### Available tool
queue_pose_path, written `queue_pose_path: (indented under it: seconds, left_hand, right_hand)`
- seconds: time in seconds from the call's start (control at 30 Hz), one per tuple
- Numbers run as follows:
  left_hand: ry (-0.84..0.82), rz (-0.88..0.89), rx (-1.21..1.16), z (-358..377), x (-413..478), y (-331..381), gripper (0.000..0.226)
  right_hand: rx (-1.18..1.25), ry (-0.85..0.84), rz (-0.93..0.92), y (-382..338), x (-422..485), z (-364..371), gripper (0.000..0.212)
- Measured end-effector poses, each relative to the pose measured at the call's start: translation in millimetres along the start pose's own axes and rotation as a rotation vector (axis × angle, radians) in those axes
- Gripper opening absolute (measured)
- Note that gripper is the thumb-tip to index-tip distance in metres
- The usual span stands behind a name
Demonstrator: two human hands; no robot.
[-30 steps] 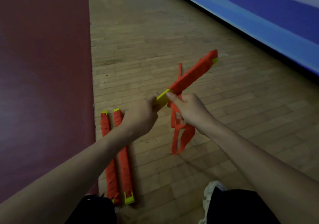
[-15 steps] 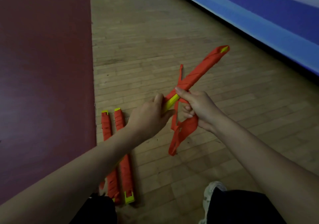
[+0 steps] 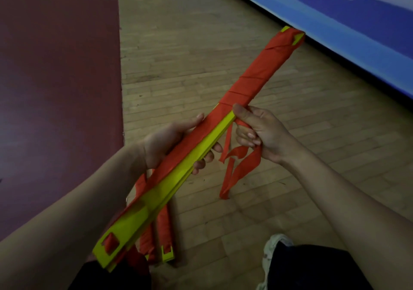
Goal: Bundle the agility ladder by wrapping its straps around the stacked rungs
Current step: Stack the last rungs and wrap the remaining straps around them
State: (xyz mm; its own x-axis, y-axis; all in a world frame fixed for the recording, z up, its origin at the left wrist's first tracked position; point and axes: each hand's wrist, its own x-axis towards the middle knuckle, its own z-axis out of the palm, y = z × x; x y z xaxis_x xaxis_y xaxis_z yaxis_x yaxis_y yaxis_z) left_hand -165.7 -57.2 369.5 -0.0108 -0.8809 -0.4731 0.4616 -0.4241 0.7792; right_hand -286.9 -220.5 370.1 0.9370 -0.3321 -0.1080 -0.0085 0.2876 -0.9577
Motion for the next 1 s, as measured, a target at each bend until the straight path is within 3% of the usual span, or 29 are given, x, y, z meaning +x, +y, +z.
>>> queue_pose_path:
  seconds: [0.3, 0.6, 0.67, 0.83, 1.0]
  left_hand:
    - [0.180, 0.077, 0.154, -4.4, 3.8, -4.6, 0.055]
    - [0.381, 0.114, 0.248, -3.5, 7.9, -3.6, 0.055]
    - [0.420, 0.131, 0.271, -5.3, 8.9, -4.4, 0.054]
    - [0.488, 0.145, 0.344, -4.7, 15.9, -9.5, 0.048]
    - [0.563, 0.162, 0.573, 1.4, 23.7, -14.4, 0.045]
  right_hand:
    - [-0.372, -0.090, 0.084, 0.5, -2.4, -21.1, 0.013]
    - [-0.457, 0.065, 0.150, 8.3, -4.8, -27.2, 0.008]
    - [-0.520, 0.096, 0.117, 10.4, -4.6, -24.7, 0.010]
    - [-0.733, 0.204, -0.033, 20.0, 0.3, -15.1, 0.037]
    - [-0.872, 0.194, -0.142, 23.3, -4.5, 0.7, 0.042]
